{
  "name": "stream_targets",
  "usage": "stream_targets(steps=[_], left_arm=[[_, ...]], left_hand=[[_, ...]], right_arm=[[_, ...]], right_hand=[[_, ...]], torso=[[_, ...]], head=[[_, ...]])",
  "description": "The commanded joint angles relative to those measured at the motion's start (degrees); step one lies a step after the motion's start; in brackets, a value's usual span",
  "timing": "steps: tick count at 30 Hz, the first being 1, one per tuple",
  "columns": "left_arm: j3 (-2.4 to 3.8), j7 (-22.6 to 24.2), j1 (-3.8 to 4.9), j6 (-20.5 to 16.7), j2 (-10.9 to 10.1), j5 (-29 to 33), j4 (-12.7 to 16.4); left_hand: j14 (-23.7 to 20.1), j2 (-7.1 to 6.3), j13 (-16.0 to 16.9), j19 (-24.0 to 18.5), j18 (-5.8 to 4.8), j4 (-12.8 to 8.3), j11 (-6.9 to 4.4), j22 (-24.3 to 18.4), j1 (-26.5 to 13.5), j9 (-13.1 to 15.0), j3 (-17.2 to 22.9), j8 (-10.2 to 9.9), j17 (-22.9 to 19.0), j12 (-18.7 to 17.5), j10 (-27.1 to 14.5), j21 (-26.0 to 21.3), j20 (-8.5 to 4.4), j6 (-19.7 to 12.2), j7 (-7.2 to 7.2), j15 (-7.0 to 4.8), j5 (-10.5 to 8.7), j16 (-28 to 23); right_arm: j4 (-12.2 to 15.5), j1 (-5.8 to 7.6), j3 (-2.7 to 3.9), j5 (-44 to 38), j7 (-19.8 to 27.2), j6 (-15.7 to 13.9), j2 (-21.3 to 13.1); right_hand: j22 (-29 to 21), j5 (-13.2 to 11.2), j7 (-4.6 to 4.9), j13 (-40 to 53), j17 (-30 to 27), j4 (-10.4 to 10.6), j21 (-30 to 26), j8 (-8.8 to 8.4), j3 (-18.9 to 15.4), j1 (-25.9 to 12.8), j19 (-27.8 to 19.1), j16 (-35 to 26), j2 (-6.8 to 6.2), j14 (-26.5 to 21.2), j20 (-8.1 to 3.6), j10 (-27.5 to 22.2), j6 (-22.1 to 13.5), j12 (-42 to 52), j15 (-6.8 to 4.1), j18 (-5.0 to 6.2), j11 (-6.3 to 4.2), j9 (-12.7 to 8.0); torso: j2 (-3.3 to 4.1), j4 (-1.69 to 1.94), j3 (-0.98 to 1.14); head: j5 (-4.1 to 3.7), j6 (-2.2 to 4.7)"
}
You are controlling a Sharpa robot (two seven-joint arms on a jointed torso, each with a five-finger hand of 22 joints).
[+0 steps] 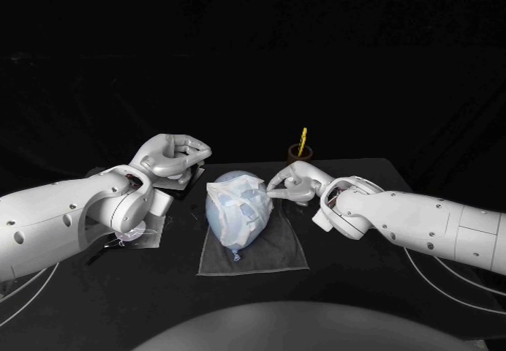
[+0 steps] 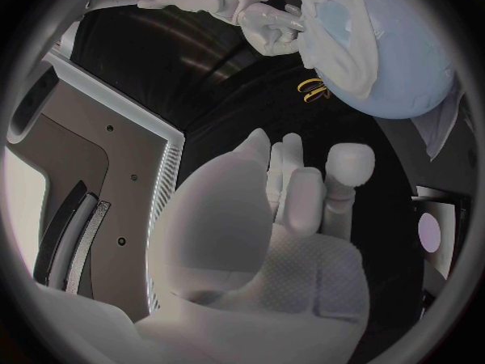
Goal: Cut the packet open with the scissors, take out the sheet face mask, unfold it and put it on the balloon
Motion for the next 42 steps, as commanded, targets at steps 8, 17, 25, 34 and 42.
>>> stream_targets(steps=[8,17,25,34,42], left_arm=[[0.07,0.7,-0.03,0.8,0.1,0.3,0.1],[0.07,0.7,-0.03,0.7,0.1,0.3,0.1],[0.07,0.8,-0.03,0.7,0.1,0.3,0.0],[0.07,0.8,-0.03,0.8,0.3,0.3,-0.1],[0.07,0.8,-0.03,0.8,0.3,0.3,0.0]], left_hand=[[0.5,0.07,0.1,0.4,-1.15,-0.1,-0.15,0.0,-0.3,-0.1,0.4,-0.3,0.1,0.4,-0.5,0.4,-0.19,0.1,0.01,0.04,0.11,0.4],[0.5,0.1,0.2,0.4,-1.15,-0.1,-0.16,0.1,-0.1,-0.1,0.6,-0.3,0.2,0.5,-0.6,0.5,-0.19,0.1,0.01,0.04,0.12,0.4],[0.5,0.13,0.2,0.4,-1.16,-0.1,-0.15,0.1,-0.1,-0.1,0.7,-0.3,0.3,0.5,-0.6,0.5,-0.18,0.1,0.02,0.04,0.11,0.5],[0.6,0.12,0.2,0.3,-1.15,-0.1,-0.15,0.1,-0.1,-0.1,0.7,-0.3,0.5,0.5,-0.6,0.5,-0.18,0.1,0.03,0.05,0.11,0.5],[0.6,0.09,0.2,0.3,-1.13,-0.1,-0.13,0.0,-0.1,-0.2,0.7,-0.3,0.5,0.5,-0.7,0.5,-0.18,0.1,0.05,0.05,0.11,0.5]], right_arm=[[0.6,-0.1,0.02,-0.9,2.2,-7.3,-0.1],[1.3,-0.12,0.16,-0.3,3.0,-11.1,-0.8],[0.8,-0.11,0.34,4.7,4.9,-10.8,-1.1],[-0.3,-0.05,0.51,6.4,5.1,-6.7,0.6],[-0.8,-0.04,0.54,6.5,5.2,-5.0,2.0]], right_hand=[[0.5,-0.1,-1.81,15.1,15.1,0.2,0.6,3.38,1.5,-1.2,0.1,0.3,2.12,6.0,-1.69,6.1,1.9,0.2,-1.75,0.18,-1.96,2.1],[0.9,-0.1,-1.94,15.1,15.1,-0.4,0.8,5.51,3.7,-1.3,0.2,0.3,2.81,6.0,-2.14,6.1,1.4,0.2,-2.06,0.06,-2.19,4.0],[0.3,-0.1,1.69,15.1,15.1,1.3,-0.3,1.12,2.5,-5.8,-0.3,0.3,0.5,6.0,-0.95,6.1,-7.6,0.2,0.15,-0.1,0.78,3.5],[0.2,-0.1,4.21,15.1,15.1,2.9,-0.6,-3.33,-0.2,-7.2,-0.6,0.3,-1.14,6.0,1.08,6.1,-11.7,0.2,2.41,-0.09,3.18,1.6],[0.3,-0.1,4.47,15.1,15.1,2.7,-0.5,-4.08,-0.6,-6.4,-0.6,0.3,-1.13,6.0,1.52,6.1,-11.9,0.2,2.68,0.02,3.44,1.2]], torso=[[0.0,0.0,-0.01],[-0.06,-0.02,-0.02],[-0.02,-0.06,0.03],[0.0,0.01,-0.02],[0.05,0.04,-0.08]], head=[[-0.04,0.0],[-0.1,0.0],[-0.06,0.0],[-0.21,0.0],[-0.07,0.0]])
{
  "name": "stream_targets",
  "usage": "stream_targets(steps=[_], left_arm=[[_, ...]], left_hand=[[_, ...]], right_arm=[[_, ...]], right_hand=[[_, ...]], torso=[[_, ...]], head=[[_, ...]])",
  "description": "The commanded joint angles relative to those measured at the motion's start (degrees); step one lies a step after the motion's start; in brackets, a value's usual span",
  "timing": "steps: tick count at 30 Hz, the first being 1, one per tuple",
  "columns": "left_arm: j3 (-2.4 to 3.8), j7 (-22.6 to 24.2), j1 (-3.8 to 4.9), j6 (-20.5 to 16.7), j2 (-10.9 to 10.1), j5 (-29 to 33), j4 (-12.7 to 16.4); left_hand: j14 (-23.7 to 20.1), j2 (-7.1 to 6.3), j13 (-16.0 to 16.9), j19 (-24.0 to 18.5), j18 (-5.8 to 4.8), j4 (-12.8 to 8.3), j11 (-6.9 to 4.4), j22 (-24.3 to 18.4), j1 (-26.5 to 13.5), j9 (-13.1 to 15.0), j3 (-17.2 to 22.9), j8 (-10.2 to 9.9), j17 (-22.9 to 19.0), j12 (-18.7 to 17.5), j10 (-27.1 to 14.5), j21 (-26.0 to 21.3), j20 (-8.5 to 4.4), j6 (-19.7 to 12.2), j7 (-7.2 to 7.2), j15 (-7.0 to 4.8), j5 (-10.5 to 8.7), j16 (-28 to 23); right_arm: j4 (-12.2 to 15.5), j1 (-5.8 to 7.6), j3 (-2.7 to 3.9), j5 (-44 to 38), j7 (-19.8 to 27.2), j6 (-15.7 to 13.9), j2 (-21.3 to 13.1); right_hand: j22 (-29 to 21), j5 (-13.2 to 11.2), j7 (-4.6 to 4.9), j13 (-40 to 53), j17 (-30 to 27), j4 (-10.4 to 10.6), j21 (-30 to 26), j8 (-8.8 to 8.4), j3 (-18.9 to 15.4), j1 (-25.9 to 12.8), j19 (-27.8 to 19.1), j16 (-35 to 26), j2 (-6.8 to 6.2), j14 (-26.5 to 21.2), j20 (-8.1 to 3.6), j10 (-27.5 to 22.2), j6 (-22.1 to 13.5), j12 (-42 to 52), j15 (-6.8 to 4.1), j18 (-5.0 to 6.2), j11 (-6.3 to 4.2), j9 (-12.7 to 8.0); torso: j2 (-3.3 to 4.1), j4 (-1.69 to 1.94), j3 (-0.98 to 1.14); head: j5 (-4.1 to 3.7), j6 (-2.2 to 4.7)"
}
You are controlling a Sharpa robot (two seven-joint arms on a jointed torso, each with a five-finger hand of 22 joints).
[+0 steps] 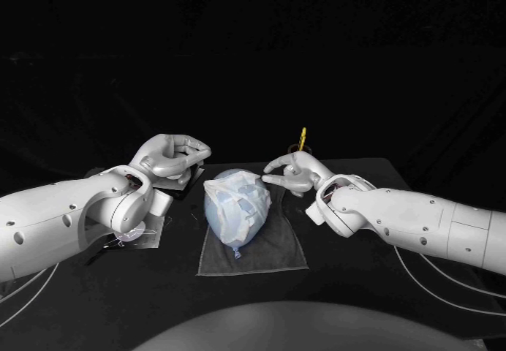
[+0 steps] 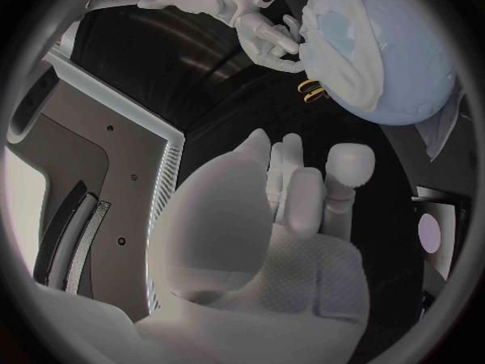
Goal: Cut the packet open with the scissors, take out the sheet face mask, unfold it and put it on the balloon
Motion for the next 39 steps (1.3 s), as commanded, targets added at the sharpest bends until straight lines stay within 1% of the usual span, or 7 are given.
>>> stream_targets(steps=[1,6,16,21,36,38,39], left_arm=[[0.07,0.8,-0.02,0.8,0.1,0.2,0.1],[0.07,0.8,-0.02,0.8,0.0,0.2,0.1],[0.07,0.7,-0.02,0.7,0.0,0.2,0.0],[0.07,0.7,-0.02,0.8,0.0,0.2,0.1],[0.07,0.7,-0.02,0.9,-0.1,0.2,0.3],[0.07,0.7,-0.02,0.9,-0.1,0.2,0.3],[0.07,0.7,-0.02,0.9,-0.1,0.2,0.2]], left_hand=[[0.4,0.09,0.1,0.3,-1.13,-0.1,0.08,-0.1,-0.1,-0.1,0.4,-0.3,0.1,0.2,-0.5,0.2,-0.18,0.1,0.05,-0.15,0.11,0.3],[0.4,0.07,0.1,0.3,-1.13,-0.1,0.09,0.0,-0.1,-0.1,0.4,-0.3,0.2,0.2,-0.5,0.3,-0.17,0.1,0.06,-0.15,0.11,0.3],[0.5,0.05,0.1,0.3,-1.14,-0.1,0.09,0.0,-0.1,-0.1,0.4,-0.3,0.3,0.2,-0.5,0.3,-0.17,0.1,0.08,-0.14,0.11,0.4],[0.5,0.05,0.1,0.3,-1.14,-0.1,0.09,0.0,-0.1,-0.1,0.4,-0.3,0.3,0.2,-0.5,0.3,-0.17,0.1,0.08,-0.14,0.11,0.4],[0.5,0.03,0.1,0.3,-1.15,-0.1,0.11,0.0,0.0,-0.1,0.4,-0.3,0.4,0.3,-0.6,0.3,-0.16,0.0,0.09,-0.13,0.11,0.4],[0.5,0.03,0.1,0.3,-1.15,-0.1,0.11,0.0,0.0,-0.1,0.4,-0.3,0.4,0.3,-0.6,0.3,-0.16,0.0,0.09,-0.13,0.11,0.4],[0.5,0.03,0.1,0.3,-1.15,-0.1,0.11,0.0,0.0,-0.1,0.4,-0.3,0.4,0.3,-0.6,0.3,-0.16,0.0,0.09,-0.13,0.11,0.4]], right_arm=[[0.0,0.03,0.07,0.7,1.0,2.3,0.3],[0.3,0.03,0.07,0.8,1.9,2.1,0.4],[0.4,0.04,0.11,1.5,3.1,1.4,0.9],[-0.1,0.05,0.13,1.6,3.0,1.5,1.5],[-1.4,0.12,0.13,1.3,2.0,2.4,2.5],[-1.4,0.12,0.13,1.3,2.1,2.0,2.5],[-1.4,0.12,0.13,1.3,2.3,1.8,2.5]], right_hand=[[0.1,-0.2,-0.13,15.1,15.1,-0.1,-0.2,-0.3,-0.3,0.7,0.1,0.2,0.03,6.1,0.4,6.0,-0.2,0.2,0.51,0.54,0.56,-0.1],[0.4,-0.2,-0.21,15.1,15.1,-0.6,0.0,-0.41,0.0,2.0,0.2,0.2,0.73,6.1,0.68,6.0,0.8,0.2,0.54,0.63,0.53,-0.4],[0.9,-0.2,-0.7,15.1,15.1,-1.0,0.6,-0.37,0.6,3.1,0.3,0.2,1.82,6.1,0.7,6.0,3.0,0.2,0.26,0.67,0.15,-0.7],[1.0,-0.2,-0.89,15.1,15.1,-1.1,0.7,-0.42,0.9,3.4,0.3,0.2,2.25,6.1,0.62,6.0,3.7,0.2,0.13,0.68,-0.02,-0.9],[0.9,-0.2,-0.89,15.1,15.1,-1.3,0.5,-0.73,0.8,3.4,0.2,0.2,1.93,6.1,0.53,6.0,3.9,0.2,0.06,0.72,-0.06,-1.1],[1.0,-0.2,-1.09,15.1,15.1,-1.4,0.6,-0.6,1.0,3.7,0.3,0.2,2.24,6.1,0.49,6.0,4.5,0.2,-0.01,0.7,-0.19,-1.2],[1.1,-0.2,-1.48,15.1,15.1,-1.6,0.6,-0.14,1.3,4.1,0.3,0.2,2.74,6.1,0.41,6.0,5.6,0.2,-0.18,0.71,-0.48,-1.0]], torso=[[0.01,0.03,-0.03],[0.03,-0.08,-0.08],[-0.06,-0.02,0.05],[-0.01,-0.07,0.0],[-0.06,-0.05,-0.01],[-0.06,-0.05,0.02],[-0.05,-0.04,0.03]], head=[[0.12,0.0],[0.26,0.0],[0.36,0.0],[0.39,0.0],[0.45,0.0],[0.43,0.0],[0.41,0.0]])
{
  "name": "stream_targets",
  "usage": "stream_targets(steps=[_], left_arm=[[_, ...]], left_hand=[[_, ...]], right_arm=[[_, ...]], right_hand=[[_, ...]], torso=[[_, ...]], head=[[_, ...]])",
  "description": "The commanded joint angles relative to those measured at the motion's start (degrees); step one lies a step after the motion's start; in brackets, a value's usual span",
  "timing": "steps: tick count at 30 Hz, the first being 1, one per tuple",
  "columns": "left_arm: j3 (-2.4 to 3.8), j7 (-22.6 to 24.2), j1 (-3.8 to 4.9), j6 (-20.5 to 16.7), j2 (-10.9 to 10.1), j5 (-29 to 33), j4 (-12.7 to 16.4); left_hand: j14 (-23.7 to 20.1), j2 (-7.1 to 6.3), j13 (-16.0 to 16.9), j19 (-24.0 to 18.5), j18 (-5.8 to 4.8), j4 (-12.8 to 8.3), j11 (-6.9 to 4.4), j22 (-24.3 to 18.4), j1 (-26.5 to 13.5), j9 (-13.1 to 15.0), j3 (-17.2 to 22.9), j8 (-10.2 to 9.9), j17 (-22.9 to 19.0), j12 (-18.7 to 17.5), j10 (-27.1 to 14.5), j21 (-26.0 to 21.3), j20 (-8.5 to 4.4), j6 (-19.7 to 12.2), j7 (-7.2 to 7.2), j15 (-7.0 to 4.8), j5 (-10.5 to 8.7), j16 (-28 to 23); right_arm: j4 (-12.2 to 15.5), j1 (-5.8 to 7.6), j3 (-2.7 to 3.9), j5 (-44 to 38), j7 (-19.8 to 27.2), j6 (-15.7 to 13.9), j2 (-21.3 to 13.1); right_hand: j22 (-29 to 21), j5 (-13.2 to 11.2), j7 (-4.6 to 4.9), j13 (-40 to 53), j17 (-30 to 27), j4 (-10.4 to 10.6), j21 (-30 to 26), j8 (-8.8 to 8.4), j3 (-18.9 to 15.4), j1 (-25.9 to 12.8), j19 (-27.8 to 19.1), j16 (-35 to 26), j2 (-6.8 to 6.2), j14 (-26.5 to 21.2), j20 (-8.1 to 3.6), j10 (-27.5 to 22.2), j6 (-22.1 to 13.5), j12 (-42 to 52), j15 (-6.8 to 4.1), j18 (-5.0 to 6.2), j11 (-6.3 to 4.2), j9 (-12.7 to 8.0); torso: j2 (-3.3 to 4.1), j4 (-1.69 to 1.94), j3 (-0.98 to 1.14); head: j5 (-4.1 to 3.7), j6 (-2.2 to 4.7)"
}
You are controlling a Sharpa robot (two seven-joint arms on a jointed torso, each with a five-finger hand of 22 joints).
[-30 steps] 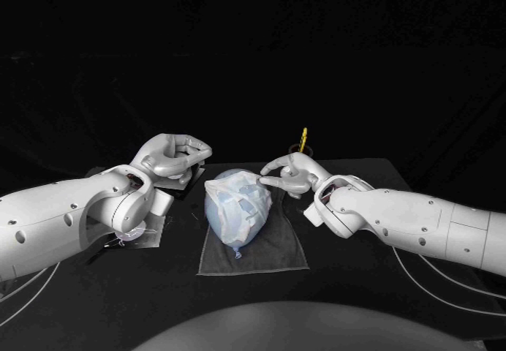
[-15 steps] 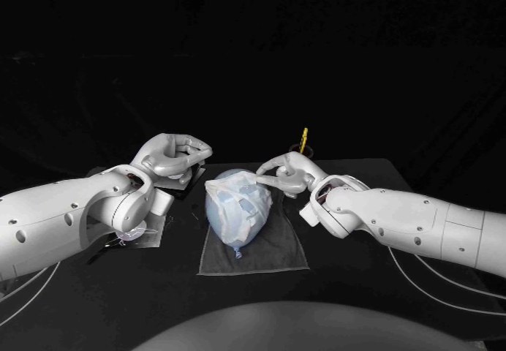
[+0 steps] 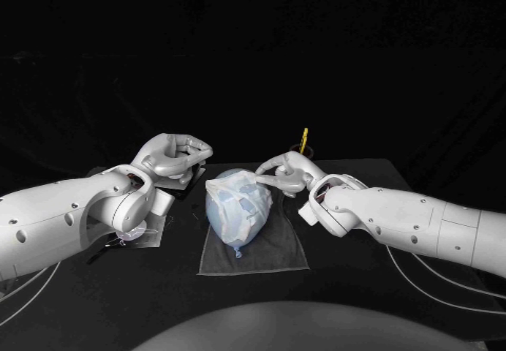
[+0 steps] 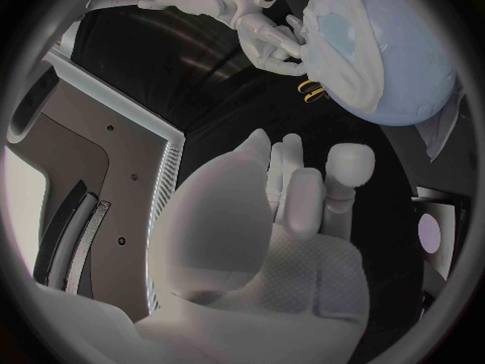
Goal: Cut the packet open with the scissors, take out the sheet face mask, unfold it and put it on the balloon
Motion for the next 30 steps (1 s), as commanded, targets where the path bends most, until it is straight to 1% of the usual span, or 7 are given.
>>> stream_targets(steps=[1,5,9,17,23,26,30], left_arm=[[0.07,0.7,-0.02,0.8,0.1,0.2,0.1],[0.07,0.7,-0.02,0.8,0.1,0.2,0.1],[0.07,0.7,-0.02,0.8,0.1,0.2,0.1],[0.08,0.7,-0.01,0.9,0.1,0.2,0.1],[0.08,0.7,-0.01,1.0,0.2,0.2,0.1],[0.08,0.7,-0.01,1.0,0.2,0.2,0.1],[0.08,0.7,-0.01,1.0,0.2,0.2,0.1]], left_hand=[[0.3,0.03,0.0,0.3,-1.14,0.0,-0.11,0.1,0.0,-0.1,0.3,-0.3,0.0,0.3,-0.4,0.4,-0.16,0.0,0.1,0.08,0.11,0.2],[0.3,0.03,0.0,0.3,-1.14,0.0,-0.11,0.1,0.0,-0.1,0.3,-0.3,0.0,0.3,-0.4,0.4,-0.16,0.0,0.1,0.08,0.11,0.2],[0.3,0.03,0.0,0.3,-1.14,0.0,-0.11,0.1,0.0,-0.1,0.3,-0.3,0.0,0.3,-0.4,0.4,-0.16,0.0,0.1,0.08,0.11,0.2],[0.3,0.03,0.0,0.3,-1.14,0.0,-0.11,0.1,0.0,-0.1,0.3,-0.3,0.0,0.3,-0.4,0.4,-0.16,0.0,0.1,0.08,0.11,0.2],[0.3,-0.03,0.1,0.3,-1.16,0.1,-0.06,0.2,0.0,-0.1,0.4,-0.3,0.3,0.4,-0.5,0.5,-0.13,0.0,0.16,0.12,0.11,0.2],[0.3,-0.03,0.1,0.3,-1.16,0.1,-0.06,0.2,0.0,-0.1,0.4,-0.3,0.3,0.4,-0.5,0.5,-0.13,0.0,0.16,0.12,0.11,0.2],[0.3,-0.03,0.1,0.3,-1.16,0.1,-0.06,0.2,0.0,-0.1,0.4,-0.3,0.3,0.4,-0.5,0.5,-0.13,0.0,0.16,0.12,0.11,0.2]], right_arm=[[0.0,0.06,0.06,-0.1,0.5,-0.3,0.1],[0.2,0.06,0.07,0.1,1.7,-2.1,0.1],[0.1,0.06,0.09,0.3,2.6,-4.1,0.2],[-0.8,0.14,0.29,0.9,3.1,-6.7,0.6],[-1.3,0.93,0.48,0.5,2.9,-7.2,0.8],[-1.8,1.81,0.52,-0.7,1.7,-5.5,1.1],[-2.6,2.9,0.54,-3.7,-1.0,-1.8,1.4]], right_hand=[[0.1,-0.2,-0.79,15.1,15.1,-0.4,0.3,0.87,0.8,1.4,-0.1,0.2,1.23,5.9,-0.15,6.2,2.5,0.2,-0.66,0.76,-1.01,0.2],[0.7,-0.2,-3.04,15.1,15.1,-0.2,0.8,3.38,1.2,1.4,0.1,0.2,2.8,5.9,-1.4,6.2,6.7,0.2,-2.24,0.69,-2.92,1.3],[0.7,-0.2,-4.06,15.1,15.1,-0.6,0.7,4.88,1.8,1.9,0.1,0.2,3.41,5.9,-2.28,6.2,8.1,0.2,-3.15,0.69,-3.92,2.2],[0.7,-0.2,-4.46,15.1,15.1,-0.9,0.6,5.96,2.3,2.0,0.1,0.2,3.59,5.9,-2.76,6.2,8.5,0.2,-3.55,0.64,-4.32,3.0],[0.8,-0.2,-4.63,15.1,15.1,-1.2,0.7,6.62,2.6,2.0,0.2,0.2,3.46,5.9,-2.97,6.2,8.6,0.2,-3.72,0.6,-4.5,3.6],[0.9,-0.2,-4.66,15.1,15.1,-1.3,0.7,6.73,2.7,2.0,0.2,0.2,3.44,5.9,-3.0,6.2,8.5,0.2,-3.75,0.59,-4.53,3.7],[0.6,-0.2,-4.67,15.1,15.1,-1.3,0.4,6.84,2.8,2.0,0.1,0.2,3.47,5.9,-3.04,6.2,8.5,0.2,-3.77,0.65,-4.55,3.8]], torso=[[0.01,-0.02,0.05],[0.03,-0.03,0.07],[0.05,-0.02,0.06],[0.01,0.02,0.04],[-0.01,-0.04,-0.02],[0.0,0.01,-0.01],[-0.03,0.04,-0.03]], head=[[-0.01,0.0],[-0.02,0.0],[-0.02,0.0],[-0.06,0.0],[-0.01,0.0],[-0.09,0.0],[-0.19,0.0]])
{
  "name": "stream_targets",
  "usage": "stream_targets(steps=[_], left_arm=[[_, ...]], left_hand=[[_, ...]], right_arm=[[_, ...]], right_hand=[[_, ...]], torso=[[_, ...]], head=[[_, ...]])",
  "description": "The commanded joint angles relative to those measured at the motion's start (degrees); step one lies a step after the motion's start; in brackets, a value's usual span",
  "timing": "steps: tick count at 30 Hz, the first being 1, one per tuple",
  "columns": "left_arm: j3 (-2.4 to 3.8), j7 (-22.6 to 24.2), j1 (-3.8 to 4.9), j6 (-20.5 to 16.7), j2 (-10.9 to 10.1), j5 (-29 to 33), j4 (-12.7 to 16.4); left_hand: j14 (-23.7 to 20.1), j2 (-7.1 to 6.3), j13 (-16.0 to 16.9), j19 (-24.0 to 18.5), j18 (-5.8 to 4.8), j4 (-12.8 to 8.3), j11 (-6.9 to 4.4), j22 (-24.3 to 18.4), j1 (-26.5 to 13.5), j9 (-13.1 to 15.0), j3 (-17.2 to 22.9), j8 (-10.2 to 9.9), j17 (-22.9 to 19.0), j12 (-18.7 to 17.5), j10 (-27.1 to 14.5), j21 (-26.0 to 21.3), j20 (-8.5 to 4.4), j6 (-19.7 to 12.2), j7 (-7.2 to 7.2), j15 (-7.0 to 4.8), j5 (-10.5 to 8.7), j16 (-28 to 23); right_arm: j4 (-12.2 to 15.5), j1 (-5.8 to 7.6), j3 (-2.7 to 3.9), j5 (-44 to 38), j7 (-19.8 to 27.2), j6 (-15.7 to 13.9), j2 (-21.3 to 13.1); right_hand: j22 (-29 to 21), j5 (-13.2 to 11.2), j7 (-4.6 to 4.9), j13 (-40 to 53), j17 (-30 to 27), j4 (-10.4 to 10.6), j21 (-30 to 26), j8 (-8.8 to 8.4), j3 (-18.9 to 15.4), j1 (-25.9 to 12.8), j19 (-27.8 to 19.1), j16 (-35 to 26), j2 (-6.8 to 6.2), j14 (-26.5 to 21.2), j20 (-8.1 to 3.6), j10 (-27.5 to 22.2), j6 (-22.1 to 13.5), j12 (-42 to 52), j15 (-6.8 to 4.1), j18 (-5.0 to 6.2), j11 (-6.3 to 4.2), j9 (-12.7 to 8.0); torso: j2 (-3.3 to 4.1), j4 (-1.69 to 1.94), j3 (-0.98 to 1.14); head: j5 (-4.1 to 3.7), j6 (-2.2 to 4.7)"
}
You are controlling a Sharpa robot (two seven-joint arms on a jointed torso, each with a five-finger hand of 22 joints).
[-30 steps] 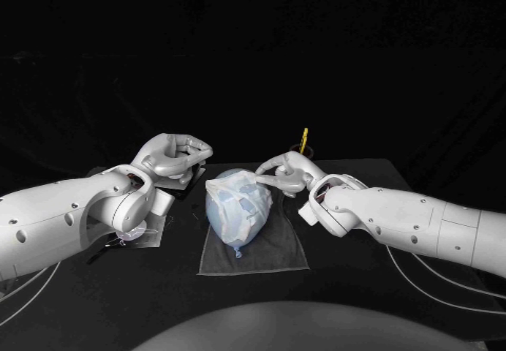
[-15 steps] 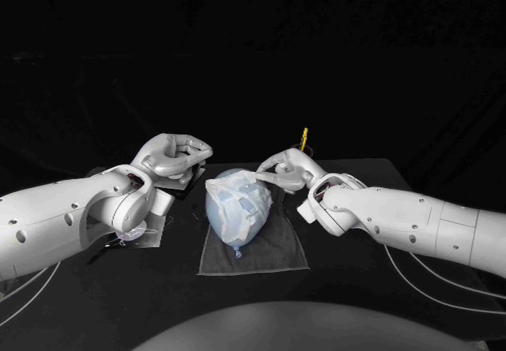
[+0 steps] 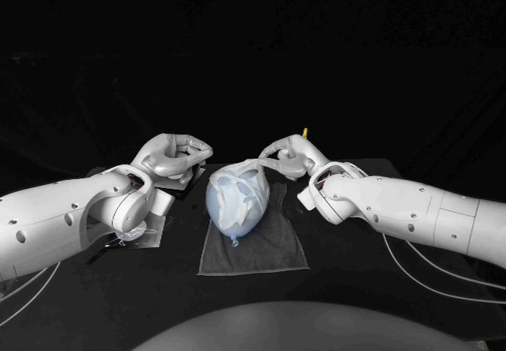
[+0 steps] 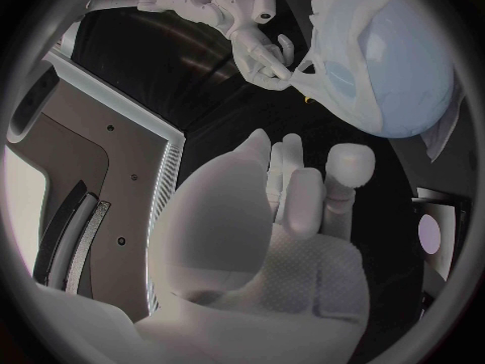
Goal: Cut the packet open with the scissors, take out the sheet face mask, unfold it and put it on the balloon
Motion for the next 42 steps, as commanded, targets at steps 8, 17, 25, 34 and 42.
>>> stream_targets(steps=[8,17,25,34,42], left_arm=[[0.07,0.6,-0.01,1.1,0.2,0.2,0.2],[0.08,0.5,0.0,1.3,0.2,0.2,0.3],[0.08,-2.3,0.0,2.6,0.4,-1.2,0.0],[0.2,-8.5,0.02,-0.8,1.6,-12.4,-1.4],[0.36,-13.9,0.08,-2.0,3.7,-22.8,-3.9]], left_hand=[[0.3,-0.03,0.0,0.3,-1.16,0.1,-0.07,0.1,0.0,0.0,0.4,-0.3,0.0,0.1,-0.5,0.2,-0.14,0.0,0.16,0.11,0.11,0.3],[0.4,-0.11,0.0,0.2,-1.14,0.1,-0.02,0.0,-0.1,-0.1,0.4,-0.4,0.2,0.1,-0.6,0.2,-0.11,-0.1,0.21,0.15,0.11,0.3],[-0.9,-0.32,-0.5,-1.8,-0.61,0.2,0.5,-3.2,-0.2,-0.7,0.8,-1.4,-1.9,-1.2,-3.0,-1.6,0.21,-1.8,0.57,0.59,0.1,-0.2],[-11.2,-0.76,-8.3,-11.6,1.99,-1.4,2.85,-17.8,2.3,-2.9,3.8,-4.0,-21.0,-13.3,-13.0,-11.1,2.37,-2.4,1.41,2.75,0.12,-6.0],[-11.1,-1.31,-11.2,-11.2,1.92,-1.3,2.53,-17.1,2.8,-4.1,6.9,-5.4,-21.3,-15.6,-9.9,-10.5,2.18,0.6,0.77,2.49,0.11,-5.7]], right_arm=[[-2.1,1.57,0.08,-11.3,-8.5,9.8,1.2],[-3.6,1.93,0.07,-16.9,-11.7,5.3,2.3],[-3.9,1.99,0.07,-17.3,-11.3,-0.4,2.7],[-2.7,1.99,0.07,-15.8,-9.5,-3.1,2.3],[-1.4,1.98,0.07,-15.1,-8.6,-3.6,1.9]], right_hand=[[-0.5,0.3,-0.43,15.1,15.1,-0.1,-0.7,0.93,0.5,0.0,-0.3,0.2,0.41,6.0,-0.41,6.1,0.3,0.3,-0.4,1.12,-0.4,2.6],[-0.5,0.3,-0.42,15.1,15.1,-0.3,-0.8,1.12,0.7,0.0,-0.4,0.2,0.33,6.0,-0.46,6.1,0.0,0.3,-0.43,1.13,-0.41,2.8],[-0.5,0.3,-0.42,15.1,15.1,-0.5,-0.7,1.21,0.9,0.0,-0.3,0.2,0.29,6.0,-0.48,6.1,-0.1,0.3,-0.44,1.1,-0.42,2.9],[-0.3,0.3,-0.43,15.1,15.1,-0.5,-0.5,1.31,1.0,0.1,-0.2,0.2,0.31,6.0,-0.49,6.1,-0.1,0.3,-0.46,1.05,-0.43,3.0],[-0.3,0.3,-0.43,15.1,15.1,-0.5,-0.5,1.31,1.0,0.1,-0.2,0.2,0.31,6.0,-0.49,6.1,-0.1,0.3,-0.46,1.05,-0.43,3.0]], torso=[[0.04,0.03,-0.04],[0.0,-0.05,0.03],[0.03,0.0,0.05],[0.02,-0.05,0.03],[0.03,-0.05,0.02]], head=[[0.04,0.0],[0.21,0.0],[0.46,0.0],[0.72,0.0],[0.72,0.0]])
